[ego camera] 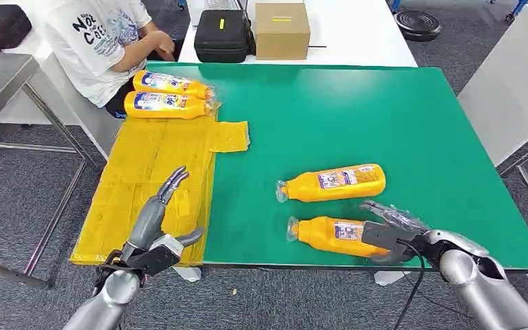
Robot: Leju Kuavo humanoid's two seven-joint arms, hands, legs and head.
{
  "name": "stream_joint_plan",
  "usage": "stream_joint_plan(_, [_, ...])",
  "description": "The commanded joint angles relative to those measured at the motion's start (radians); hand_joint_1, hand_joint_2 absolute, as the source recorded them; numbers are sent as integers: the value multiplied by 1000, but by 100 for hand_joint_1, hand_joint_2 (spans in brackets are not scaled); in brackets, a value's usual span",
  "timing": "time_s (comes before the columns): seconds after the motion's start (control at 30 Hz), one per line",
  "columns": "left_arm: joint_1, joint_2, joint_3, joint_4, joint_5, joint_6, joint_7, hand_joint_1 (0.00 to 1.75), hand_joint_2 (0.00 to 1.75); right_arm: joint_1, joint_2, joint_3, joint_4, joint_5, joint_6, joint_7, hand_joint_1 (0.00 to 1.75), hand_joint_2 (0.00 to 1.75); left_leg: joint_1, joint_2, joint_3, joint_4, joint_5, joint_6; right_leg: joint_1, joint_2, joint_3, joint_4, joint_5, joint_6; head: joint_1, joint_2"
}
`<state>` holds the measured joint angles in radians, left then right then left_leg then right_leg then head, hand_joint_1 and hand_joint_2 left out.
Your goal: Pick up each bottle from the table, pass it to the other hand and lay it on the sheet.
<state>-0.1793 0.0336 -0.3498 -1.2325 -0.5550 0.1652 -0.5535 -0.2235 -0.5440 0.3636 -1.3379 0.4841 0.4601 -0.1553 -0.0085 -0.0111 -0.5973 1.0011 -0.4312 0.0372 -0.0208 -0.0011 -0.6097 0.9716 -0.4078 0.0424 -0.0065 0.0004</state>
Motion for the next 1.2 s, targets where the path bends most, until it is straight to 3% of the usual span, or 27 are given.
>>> stream_joint_plan(0.03, [-20,11,-17,50,0,-3,4,0,175,-66,21,51,97,-3,7,-11,0,175,1,2,4,-1,-1,-2,1,2,4,-1,-1,-2,0,0])
stream_joint_plan(0.17, [-41,10,-22,67,1,-6,6,0,175,-109,21,73,136,-15,22,-16,7,175,1,2,3,0,-1,-2,1,2,2,-1,0,-1,0,0])
stream_joint_plan(0.2, [-52,9,-28,81,3,-9,5,0,175,-111,12,83,139,-26,21,-21,54,175,1,3,5,0,-2,-2,2,3,4,-1,-1,-2,0,0])
stream_joint_plan(0.23, [-55,9,-31,85,5,-10,4,0,175,-107,5,87,135,-32,20,-23,155,175,1,3,4,0,-1,-2,1,2,3,-1,0,-2,0,0])
stream_joint_plan(0.27, [-57,8,-32,87,5,-10,4,0,175,-104,2,88,133,-34,19,-23,175,175,1,2,3,0,-1,-2,1,1,3,-1,0,-1,0,0])
stream_joint_plan(0.7, [-55,2,-39,75,8,-16,11,0,175,-39,-4,86,78,-40,5,-1,175,175,2,0,6,0,-2,-3,2,0,6,-2,-1,-2,0,0])
stream_joint_plan(1.2, [-48,2,-34,70,8,-13,15,0,175,-56,18,71,80,-38,-13,-13,175,175,2,2,7,0,-2,-2,2,1,6,-2,-1,-2,0,0])
